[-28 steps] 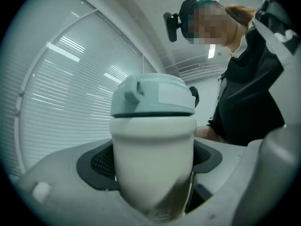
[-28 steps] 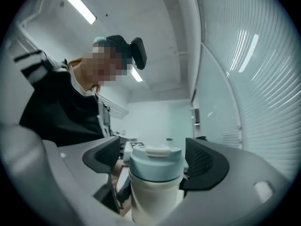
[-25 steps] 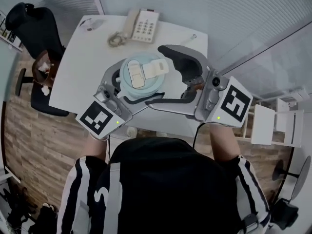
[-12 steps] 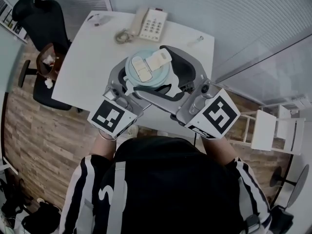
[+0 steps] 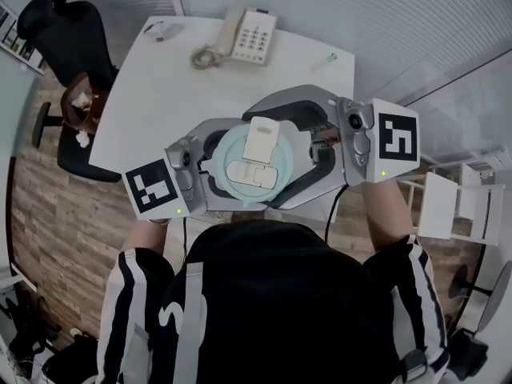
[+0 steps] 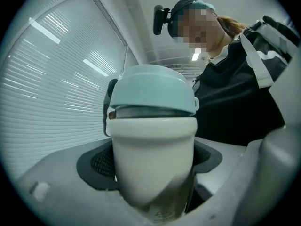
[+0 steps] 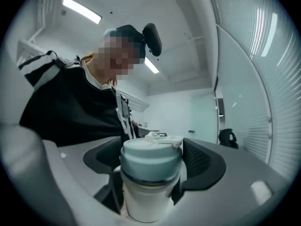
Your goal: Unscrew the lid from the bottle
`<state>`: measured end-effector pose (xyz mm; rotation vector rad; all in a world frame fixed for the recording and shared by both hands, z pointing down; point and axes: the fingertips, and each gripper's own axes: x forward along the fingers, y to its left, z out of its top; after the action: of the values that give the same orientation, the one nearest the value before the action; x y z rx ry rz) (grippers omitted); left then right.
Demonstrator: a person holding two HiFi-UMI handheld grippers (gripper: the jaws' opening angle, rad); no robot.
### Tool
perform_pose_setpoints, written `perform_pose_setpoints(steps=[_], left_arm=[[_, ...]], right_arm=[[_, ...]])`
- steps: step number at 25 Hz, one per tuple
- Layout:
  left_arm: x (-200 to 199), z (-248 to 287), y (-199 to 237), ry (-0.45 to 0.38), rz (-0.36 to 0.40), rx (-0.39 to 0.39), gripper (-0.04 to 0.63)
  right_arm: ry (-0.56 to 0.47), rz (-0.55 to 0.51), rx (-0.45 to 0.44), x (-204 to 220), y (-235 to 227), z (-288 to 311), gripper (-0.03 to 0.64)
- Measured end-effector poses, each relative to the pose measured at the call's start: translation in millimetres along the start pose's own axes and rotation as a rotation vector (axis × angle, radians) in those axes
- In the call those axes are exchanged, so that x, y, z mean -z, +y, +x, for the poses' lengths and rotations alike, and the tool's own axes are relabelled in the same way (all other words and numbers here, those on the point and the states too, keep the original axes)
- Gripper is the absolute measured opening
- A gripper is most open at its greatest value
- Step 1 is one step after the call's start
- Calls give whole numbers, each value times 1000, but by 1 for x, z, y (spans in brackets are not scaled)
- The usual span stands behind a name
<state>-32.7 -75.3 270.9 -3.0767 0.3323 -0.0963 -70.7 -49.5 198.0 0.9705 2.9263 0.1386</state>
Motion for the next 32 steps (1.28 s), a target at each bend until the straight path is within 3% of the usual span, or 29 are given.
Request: perform_pose_setpoints(steps=[7,9,11,13,17,20,24,26,29,32], left_arm=[[-3,-5,-14,-18,-31,147,437],[-3,-5,-15,-32,-33,149,437],[-3,-9,-12,-73,-60,114,436],[-4,-21,3,-109,-82,28,437],[3,-57,59,-95,-54,-297,437],[8,-82,96,-86,-65,-519,436],[10,-100,112,-55,-18,-660,436],[7,-101,112,-52,18,-674,436],[10,-101,111,-29,3,-663,436],[11,-98,101,-35,-18,-559,437]], right_arm=[[-38,147,-339,0,1,4,408],[-62,159,-377,-3,0,7,410],[-89,115,-264,-8,-9,8,430],[-86,57,-35,-12,-29,6,435],[-96,5,398,-23,-65,0,440],[-160,6,616,-19,-82,5,439],[-60,-70,860,7,-111,31,443],[-21,-62,926,18,-125,38,445],[-12,-38,926,19,-136,48,457],[1,-16,867,16,-133,60,454]])
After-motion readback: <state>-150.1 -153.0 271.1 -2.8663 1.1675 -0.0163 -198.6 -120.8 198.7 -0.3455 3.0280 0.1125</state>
